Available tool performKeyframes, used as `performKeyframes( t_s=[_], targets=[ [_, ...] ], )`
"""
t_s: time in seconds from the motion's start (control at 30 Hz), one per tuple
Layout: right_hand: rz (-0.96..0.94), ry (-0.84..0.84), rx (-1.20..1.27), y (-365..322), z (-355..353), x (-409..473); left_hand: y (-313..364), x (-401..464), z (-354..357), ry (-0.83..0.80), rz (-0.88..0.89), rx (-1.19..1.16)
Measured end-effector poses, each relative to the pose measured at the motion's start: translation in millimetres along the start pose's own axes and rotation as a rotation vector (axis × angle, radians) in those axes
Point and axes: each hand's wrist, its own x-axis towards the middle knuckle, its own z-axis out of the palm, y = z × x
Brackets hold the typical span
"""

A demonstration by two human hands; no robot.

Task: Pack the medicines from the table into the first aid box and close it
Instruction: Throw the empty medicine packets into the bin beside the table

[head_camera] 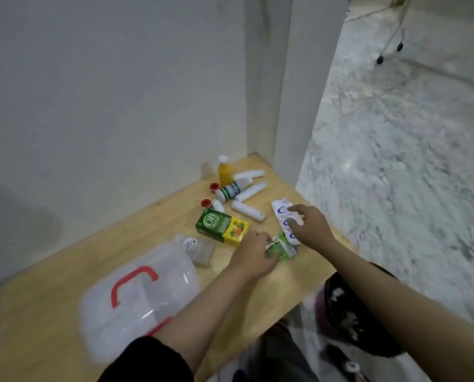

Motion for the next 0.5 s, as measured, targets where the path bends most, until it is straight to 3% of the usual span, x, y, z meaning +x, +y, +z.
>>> performKeyframes(
  t_s=[0.27, 0.5],
  targets=[
    [0.079, -0.036, -0.148, 45.9, 9.0, 16.1, -7.9, 31.5, 31.5, -0.088, -0.019, 0.216],
    [0.029, -0.122, -0.040, 57.2, 5.8, 30.6, -9.7, 35.7, 36.1, -0.018, -0.055, 0.249]
  ],
)
